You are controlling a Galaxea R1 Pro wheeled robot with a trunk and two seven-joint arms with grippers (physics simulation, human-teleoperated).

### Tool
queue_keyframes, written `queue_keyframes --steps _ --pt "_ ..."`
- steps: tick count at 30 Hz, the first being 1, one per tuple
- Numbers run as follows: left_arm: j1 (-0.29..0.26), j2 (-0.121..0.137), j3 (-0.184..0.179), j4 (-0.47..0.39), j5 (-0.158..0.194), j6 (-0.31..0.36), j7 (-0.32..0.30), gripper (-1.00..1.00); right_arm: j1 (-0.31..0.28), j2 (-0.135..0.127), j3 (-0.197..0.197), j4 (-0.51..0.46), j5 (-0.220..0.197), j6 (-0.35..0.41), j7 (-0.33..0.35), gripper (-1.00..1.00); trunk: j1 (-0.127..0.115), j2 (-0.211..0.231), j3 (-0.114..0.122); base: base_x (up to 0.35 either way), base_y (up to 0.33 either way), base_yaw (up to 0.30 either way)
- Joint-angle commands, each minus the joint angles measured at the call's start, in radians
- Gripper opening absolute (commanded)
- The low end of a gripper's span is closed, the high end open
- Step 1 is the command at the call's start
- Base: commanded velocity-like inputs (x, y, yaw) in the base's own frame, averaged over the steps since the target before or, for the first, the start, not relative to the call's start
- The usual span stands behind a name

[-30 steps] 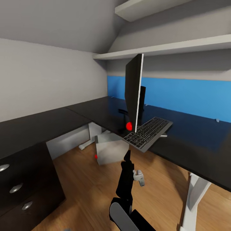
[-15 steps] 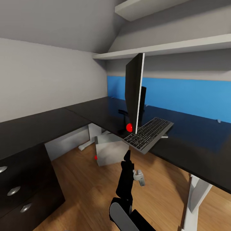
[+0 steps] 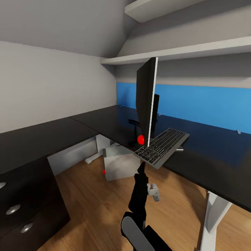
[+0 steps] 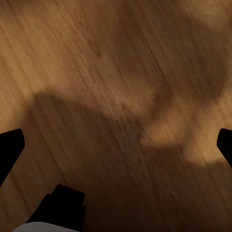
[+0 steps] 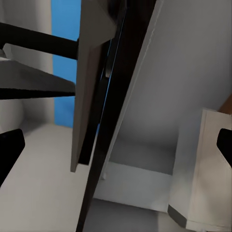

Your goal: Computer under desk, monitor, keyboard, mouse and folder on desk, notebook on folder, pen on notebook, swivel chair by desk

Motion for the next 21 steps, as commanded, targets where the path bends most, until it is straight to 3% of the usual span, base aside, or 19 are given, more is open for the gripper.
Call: queue_keyframes --steps 1,16,21 --pt "0.000 -0.001 0.000 -0.002 0.011 0.004 0.007 1.00 -0.001 0.000 -0.002 -0.001 0.005 -0.003 -0.010 1.00 0.000 0.000 -0.001 0.000 0.000 0.000" --pt "0.000 -0.001 0.000 -0.002 0.011 0.004 0.006 1.00 -0.001 0.000 -0.021 -0.003 0.006 -0.003 -0.008 1.00 0.000 0.000 -0.001 0.000 0.000 0.000" --pt "0.000 0.000 0.000 -0.002 0.011 0.004 0.006 1.00 -0.001 0.000 -0.022 -0.003 0.006 -0.003 -0.009 1.00 -0.015 0.028 0.012 0.000 0.000 0.000"
